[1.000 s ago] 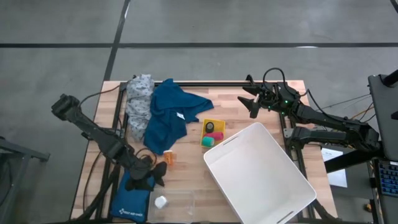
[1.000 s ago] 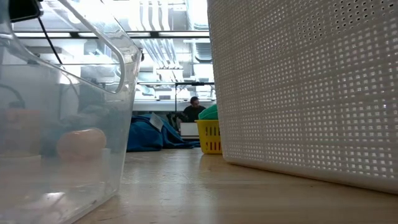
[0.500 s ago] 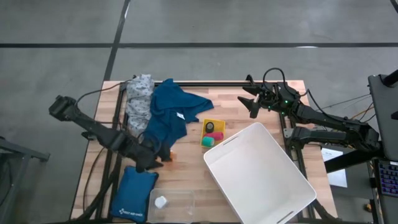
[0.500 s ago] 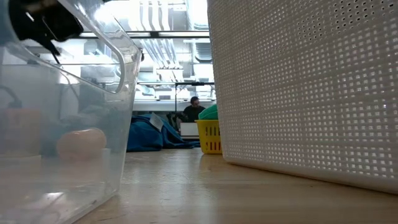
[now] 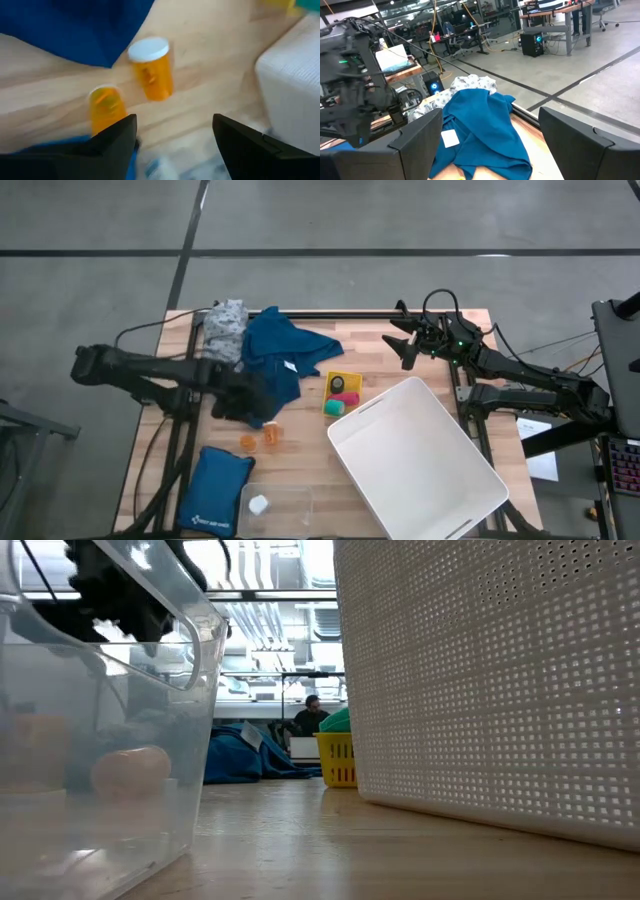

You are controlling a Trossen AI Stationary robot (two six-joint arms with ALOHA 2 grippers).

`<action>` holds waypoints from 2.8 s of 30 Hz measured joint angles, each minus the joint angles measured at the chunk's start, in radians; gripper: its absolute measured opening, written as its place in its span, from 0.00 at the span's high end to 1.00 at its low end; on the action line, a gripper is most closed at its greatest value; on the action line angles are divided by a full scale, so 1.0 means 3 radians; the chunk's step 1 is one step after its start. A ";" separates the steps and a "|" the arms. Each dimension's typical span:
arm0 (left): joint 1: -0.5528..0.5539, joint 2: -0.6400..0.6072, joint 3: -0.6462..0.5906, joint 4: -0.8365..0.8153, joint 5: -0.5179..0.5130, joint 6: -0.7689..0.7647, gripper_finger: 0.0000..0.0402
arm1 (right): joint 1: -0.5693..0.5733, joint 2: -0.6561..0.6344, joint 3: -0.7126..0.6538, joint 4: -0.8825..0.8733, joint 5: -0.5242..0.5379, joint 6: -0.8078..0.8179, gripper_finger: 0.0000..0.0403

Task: Pick & place medical supplies in basket/bin
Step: Put the right orange pill bottle into the transparent bin

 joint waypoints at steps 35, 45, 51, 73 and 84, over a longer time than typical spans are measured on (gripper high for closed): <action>0.1330 0.1924 0.0363 -0.0447 0.1554 0.1419 0.33 | 0.0001 -0.0003 0.0000 0.0001 0.0000 0.0000 0.19; 0.1330 0.1927 0.0310 -0.0270 0.1739 0.1125 0.31 | 0.0001 -0.0003 0.0000 0.0000 0.0000 -0.0001 0.19; 0.1329 0.1927 0.0310 -0.0190 0.1821 0.1115 0.27 | 0.0001 -0.0001 0.0000 0.0001 0.0000 0.0000 0.19; 0.1091 0.1930 0.0306 -0.0185 0.1481 0.0469 0.21 | 0.0000 0.0001 0.0000 0.0001 0.0000 0.0000 0.19; 0.1013 0.1932 0.0306 -0.0042 0.1329 0.0268 0.21 | 0.0000 0.0001 0.0000 0.0000 0.0000 0.0000 0.19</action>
